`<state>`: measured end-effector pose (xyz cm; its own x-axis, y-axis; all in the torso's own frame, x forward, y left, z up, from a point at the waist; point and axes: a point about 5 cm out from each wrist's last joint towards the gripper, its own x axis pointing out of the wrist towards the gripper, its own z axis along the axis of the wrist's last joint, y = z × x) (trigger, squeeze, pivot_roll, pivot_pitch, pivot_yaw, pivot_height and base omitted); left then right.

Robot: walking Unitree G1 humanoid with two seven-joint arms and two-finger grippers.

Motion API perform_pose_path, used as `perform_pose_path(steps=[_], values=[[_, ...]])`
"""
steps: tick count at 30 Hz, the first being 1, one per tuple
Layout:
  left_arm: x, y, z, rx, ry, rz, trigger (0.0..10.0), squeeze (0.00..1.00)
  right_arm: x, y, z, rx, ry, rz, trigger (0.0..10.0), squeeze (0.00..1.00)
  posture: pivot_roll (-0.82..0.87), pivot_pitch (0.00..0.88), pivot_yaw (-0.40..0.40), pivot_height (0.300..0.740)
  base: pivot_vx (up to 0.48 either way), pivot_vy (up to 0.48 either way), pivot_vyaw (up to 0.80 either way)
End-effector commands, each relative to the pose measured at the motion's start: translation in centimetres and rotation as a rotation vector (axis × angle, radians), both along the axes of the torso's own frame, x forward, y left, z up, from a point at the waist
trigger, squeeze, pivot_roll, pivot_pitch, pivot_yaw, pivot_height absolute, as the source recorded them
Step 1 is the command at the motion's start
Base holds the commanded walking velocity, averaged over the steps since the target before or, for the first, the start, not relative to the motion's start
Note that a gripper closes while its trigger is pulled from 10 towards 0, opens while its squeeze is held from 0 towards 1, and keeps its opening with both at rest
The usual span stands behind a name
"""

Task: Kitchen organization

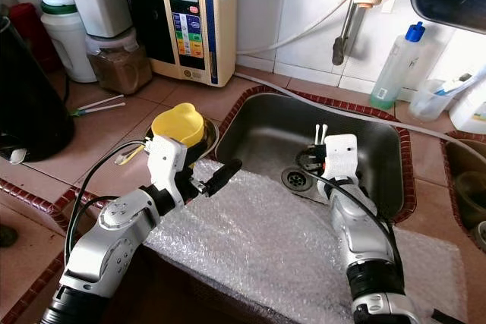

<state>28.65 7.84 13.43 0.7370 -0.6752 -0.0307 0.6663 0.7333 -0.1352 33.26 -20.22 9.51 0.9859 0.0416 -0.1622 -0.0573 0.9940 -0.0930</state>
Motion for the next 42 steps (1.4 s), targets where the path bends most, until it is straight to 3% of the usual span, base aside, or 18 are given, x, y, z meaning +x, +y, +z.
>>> perform_pose_path(steps=[1, 13, 17, 20, 26, 29, 30, 32, 33, 34, 35, 36, 42], values=[[0.1, -0.1, 0.5, 0.015, -0.015, -0.007, 10.0, 1.0, 0.4, -0.1, 0.5, -0.014, -0.023, -0.02, 10.0, 1.0, 0.01, 0.0, 0.002, 0.74, 0.0, 0.0, 0.0], [0.3, 0.0, 0.5, 0.025, -0.009, 0.008, 10.0, 1.0, 0.4, 0.2, 0.4, -0.036, -0.034, 0.005, 10.0, 1.0, 0.0, 0.0, 0.005, 0.74, 0.0, 0.0, 0.0], [1.3, 1.0, 1.1, 0.024, -0.065, 0.145, 10.0, 1.0, 0.4, 1.0, 1.2, -0.014, -0.088, 0.045, 10.0, 1.0, 0.0, 0.0, 0.004, 0.74, 0.0, 0.0, 0.0], [2.9, 3.4, 1.4, 0.032, -0.087, 0.352, 10.0, 1.0, 0.4, 2.1, 2.5, 0.045, -0.157, 0.103, 10.0, 1.0, 0.0, 0.0, 0.004, 0.74, 0.0, 0.0, 0.0], [4.3, 5.4, 2.2, 0.049, -0.118, 0.517, 10.0, 1.0, -0.3, 4.5, 4.5, 0.045, -0.264, 0.26, 10.0, 1.0, 0.0, 0.0, 0.002, 0.74, 0.0, 0.0, 0.0], [4.9, 5.8, 2.1, 0.005, -0.09, 0.57, 10.0, 1.0, -0.8, 6.1, 5.6, 0.045, -0.304, 0.361, 10.0, 1.0, 0.0, 0.0, 0.003, 0.74, 0.0, 0.0, 0.0], [5.0, 5.9, 2.0, 0.0, -0.083, 0.58, 10.0, 0.9, -0.9, 6.5, 5.8, 0.04, -0.309, 0.383, 10.0, 1.0, 0.0, 0.0, 0.004, 0.74, 0.0, 0.0, 0.0], [5.1, 6.0, 1.9, -0.005, -0.077, 0.59, 10.0, 0.9, -1.1, 6.8, 6.0, 0.036, -0.313, 0.406, 10.0, 1.0, 0.0, 0.0, 0.004, 0.74, 0.0, 0.0, 0.0], [5.1, 5.9, 1.7, 0.005, -0.056, 0.6, 10.0, 0.64, -1.2, 6.9, 6.2, 0.029, -0.314, 0.419, 10.0, 1.0, -0.01, 0.0, 0.005, 0.74, 0.0, 0.0, 0.0], [5.1, 5.9, 1.7, 0.005, -0.056, 0.6, 10.0, 0.64, -1.2, 6.9, 6.2, 0.029, -0.314, 0.419, 10.0, 1.0, -0.01, 0.0, 0.005, 0.74, 0.0, 0.0, 0.0], [5.2, 5.7, 1.4, 0.01, -0.032, 0.602, 10.0, 0.07, -1.5, 7.5, 6.4, 0.009, -0.312, 0.466, 10.0, 1.0, -0.01, 0.0, 0.005, 0.74, 0.0, 0.0, 0.0], [5.3, 5.5, 1.2, 0.015, -0.021, 0.602, 10.0, 0.0, -2.0, 8.4, 6.5, -0.019, -0.312, 0.532, 10.0, 1.0, -0.01, 0.0, 0.004, 0.74, 0.0, 0.0, 0.0], [5.5, 5.1, 0.2, -0.025, 0.098, 0.622, 10.0, 0.0, -3.4, 10.3, 6.7, -0.023, -0.326, 0.664, 10.0, 1.0, -0.01, 0.0, 0.002, 0.74, 0.0, 0.0, 0.0]])
